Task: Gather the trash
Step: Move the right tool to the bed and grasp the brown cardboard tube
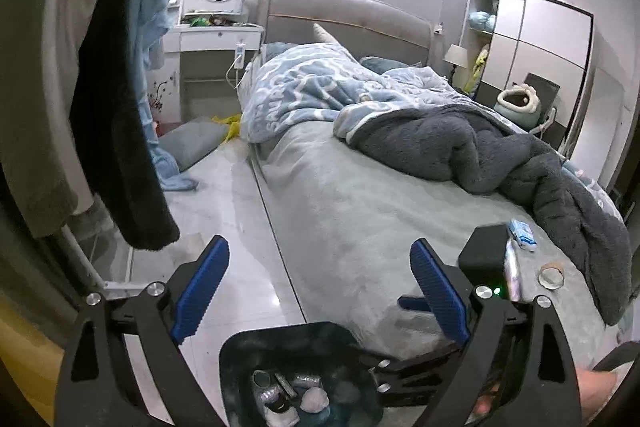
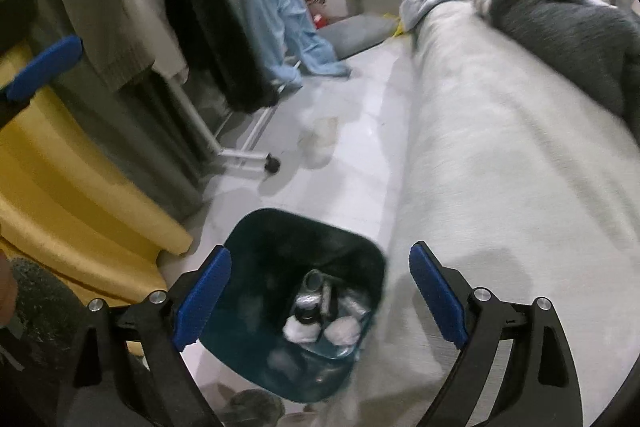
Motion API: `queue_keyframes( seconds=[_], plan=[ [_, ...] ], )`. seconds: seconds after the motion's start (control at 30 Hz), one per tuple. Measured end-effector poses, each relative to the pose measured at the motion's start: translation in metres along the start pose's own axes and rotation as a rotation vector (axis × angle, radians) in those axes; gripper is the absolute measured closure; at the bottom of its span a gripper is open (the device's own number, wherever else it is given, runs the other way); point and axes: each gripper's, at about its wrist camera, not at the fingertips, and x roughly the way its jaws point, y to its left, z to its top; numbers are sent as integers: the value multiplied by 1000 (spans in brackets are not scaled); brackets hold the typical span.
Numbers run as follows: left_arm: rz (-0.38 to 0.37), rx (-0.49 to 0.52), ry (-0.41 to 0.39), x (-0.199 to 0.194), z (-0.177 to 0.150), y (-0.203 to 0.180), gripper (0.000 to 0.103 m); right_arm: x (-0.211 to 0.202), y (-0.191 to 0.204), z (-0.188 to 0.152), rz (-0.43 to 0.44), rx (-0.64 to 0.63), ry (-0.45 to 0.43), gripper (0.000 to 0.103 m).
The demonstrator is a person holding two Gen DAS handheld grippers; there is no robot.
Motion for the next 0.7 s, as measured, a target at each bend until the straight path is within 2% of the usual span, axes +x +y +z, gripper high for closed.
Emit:
queue_keyframes(
  seconds=[0.23, 0.5, 0.7],
  plan=[
    [-27, 21, -61, -5, 11, -29, 9, -46, -37, -6, -63, 21, -75, 11],
    [-90, 49, -58, 11, 17, -76, 9, -103, -84, -26, -159, 14, -135, 11],
    [-134, 98, -36, 30, 19, -120, 9, -141, -137, -48, -235, 44, -176, 11]
  ],
)
